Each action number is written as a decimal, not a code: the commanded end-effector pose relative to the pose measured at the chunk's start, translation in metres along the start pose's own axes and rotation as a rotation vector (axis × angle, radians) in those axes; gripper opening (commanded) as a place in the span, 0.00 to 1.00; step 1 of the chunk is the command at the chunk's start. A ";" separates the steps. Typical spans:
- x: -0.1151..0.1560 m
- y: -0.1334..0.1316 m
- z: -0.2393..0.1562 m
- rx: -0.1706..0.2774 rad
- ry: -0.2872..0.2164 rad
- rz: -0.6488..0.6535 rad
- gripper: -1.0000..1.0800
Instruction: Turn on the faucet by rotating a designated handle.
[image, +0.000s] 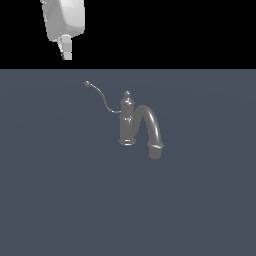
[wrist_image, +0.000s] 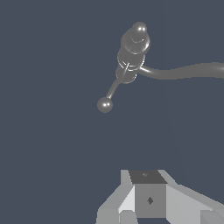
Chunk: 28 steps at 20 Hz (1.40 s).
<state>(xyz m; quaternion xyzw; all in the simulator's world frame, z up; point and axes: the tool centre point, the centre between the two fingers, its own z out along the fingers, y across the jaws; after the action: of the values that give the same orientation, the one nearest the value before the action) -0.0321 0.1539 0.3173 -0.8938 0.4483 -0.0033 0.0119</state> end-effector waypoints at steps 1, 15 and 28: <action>0.009 -0.011 0.010 -0.002 0.001 0.052 0.00; 0.065 -0.057 0.063 -0.019 0.010 0.324 0.00; 0.085 -0.068 0.077 -0.024 0.010 0.408 0.00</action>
<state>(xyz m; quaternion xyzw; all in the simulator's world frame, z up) 0.0742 0.1272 0.2408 -0.7844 0.6202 0.0001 -0.0007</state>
